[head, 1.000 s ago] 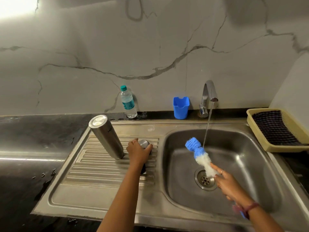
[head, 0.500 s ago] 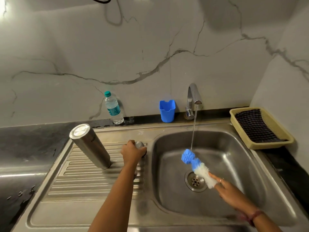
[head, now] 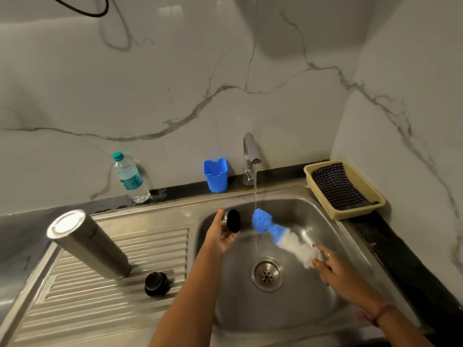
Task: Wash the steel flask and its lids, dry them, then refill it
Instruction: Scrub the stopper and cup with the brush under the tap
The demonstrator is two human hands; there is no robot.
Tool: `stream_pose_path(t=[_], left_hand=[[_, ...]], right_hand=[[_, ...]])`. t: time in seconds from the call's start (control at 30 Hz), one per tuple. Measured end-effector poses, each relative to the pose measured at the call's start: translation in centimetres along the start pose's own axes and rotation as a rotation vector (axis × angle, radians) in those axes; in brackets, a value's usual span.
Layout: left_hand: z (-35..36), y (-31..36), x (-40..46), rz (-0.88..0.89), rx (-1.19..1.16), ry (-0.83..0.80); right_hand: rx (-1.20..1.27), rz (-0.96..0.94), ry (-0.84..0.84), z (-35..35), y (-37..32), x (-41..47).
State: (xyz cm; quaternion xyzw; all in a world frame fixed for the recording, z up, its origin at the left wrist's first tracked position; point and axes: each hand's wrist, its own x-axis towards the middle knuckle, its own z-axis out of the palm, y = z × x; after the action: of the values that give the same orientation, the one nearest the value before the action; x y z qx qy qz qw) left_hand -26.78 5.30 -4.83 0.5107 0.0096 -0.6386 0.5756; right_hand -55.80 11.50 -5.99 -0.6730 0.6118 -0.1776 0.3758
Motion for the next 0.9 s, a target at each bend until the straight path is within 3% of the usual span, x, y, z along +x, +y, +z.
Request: stream_pose_path(t=[0.23, 0.5, 0.6, 0.8, 0.87, 0.9], left_hand=[[3.9, -1.7, 1.4, -0.073, 0.068, -0.081], [5.7, -2.5, 4.0, -0.115, 0.152, -0.100], [6.2, -3.1, 4.4, -0.136, 0.184, -0.115], [5.4, -3.9, 5.2, -0.136, 0.137, -0.080], [4.9, -4.0, 5.4, -0.153, 0.113, -0.070], [4.8, -4.0, 5.5, -0.160, 0.100, -0.072]], right_hand=[[-0.153, -0.147, 0.119, -2.5, -0.8, 1.2], [-0.875, -0.570, 0.394, -4.4, -1.0, 3.7], [-0.856, -0.378, 0.269, -3.6, -1.7, 4.3], [0.039, 0.325, -0.314, -4.2, -4.6, 6.7], [0.157, 0.429, -0.394, -4.8, -5.6, 7.0], [0.115, 0.395, -0.398, -4.8, -5.7, 7.2]])
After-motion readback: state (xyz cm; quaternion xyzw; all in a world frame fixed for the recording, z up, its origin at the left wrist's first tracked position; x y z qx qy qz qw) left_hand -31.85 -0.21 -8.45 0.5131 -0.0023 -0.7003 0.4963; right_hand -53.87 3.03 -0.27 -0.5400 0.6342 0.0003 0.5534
